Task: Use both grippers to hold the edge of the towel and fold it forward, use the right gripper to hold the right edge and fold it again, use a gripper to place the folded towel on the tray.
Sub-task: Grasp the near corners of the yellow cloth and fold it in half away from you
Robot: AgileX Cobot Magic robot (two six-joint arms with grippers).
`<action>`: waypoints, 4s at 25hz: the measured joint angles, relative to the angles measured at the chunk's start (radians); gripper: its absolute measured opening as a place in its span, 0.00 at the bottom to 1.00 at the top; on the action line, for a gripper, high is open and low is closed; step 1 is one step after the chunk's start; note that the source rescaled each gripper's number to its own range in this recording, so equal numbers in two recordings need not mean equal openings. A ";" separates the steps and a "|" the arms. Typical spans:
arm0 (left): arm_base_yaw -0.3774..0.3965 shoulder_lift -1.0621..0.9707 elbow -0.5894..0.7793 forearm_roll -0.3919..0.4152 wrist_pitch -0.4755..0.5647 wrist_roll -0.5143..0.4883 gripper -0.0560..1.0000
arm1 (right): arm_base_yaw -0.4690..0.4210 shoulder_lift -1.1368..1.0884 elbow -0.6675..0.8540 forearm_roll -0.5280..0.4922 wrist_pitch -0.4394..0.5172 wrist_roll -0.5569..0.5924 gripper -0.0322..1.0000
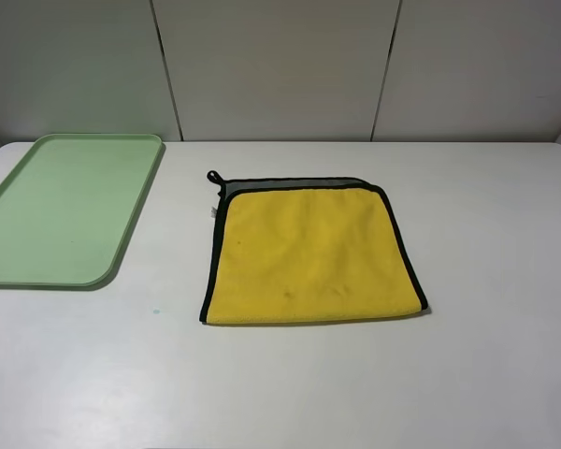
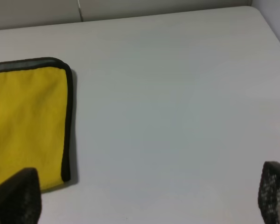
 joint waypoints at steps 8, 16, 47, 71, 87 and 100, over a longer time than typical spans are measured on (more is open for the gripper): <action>0.000 0.000 0.000 0.000 0.000 0.000 0.98 | 0.000 0.000 0.000 0.000 0.000 0.000 1.00; 0.000 0.000 0.000 0.007 0.000 0.000 0.98 | 0.000 0.000 0.000 0.000 0.000 0.000 1.00; 0.000 0.025 -0.038 0.007 -0.023 -0.011 0.98 | 0.000 0.539 -0.376 0.014 -0.019 -0.102 1.00; -0.123 1.098 -0.509 -0.042 -0.130 0.414 0.96 | 0.000 1.002 -0.548 0.351 -0.147 -0.542 1.00; -0.496 1.509 -0.542 -0.095 -0.159 0.642 0.95 | 0.312 1.454 -0.550 0.221 -0.188 -0.898 1.00; -0.608 1.540 -0.542 -0.128 -0.217 0.646 0.93 | 0.415 1.688 -0.550 0.216 -0.315 -0.922 1.00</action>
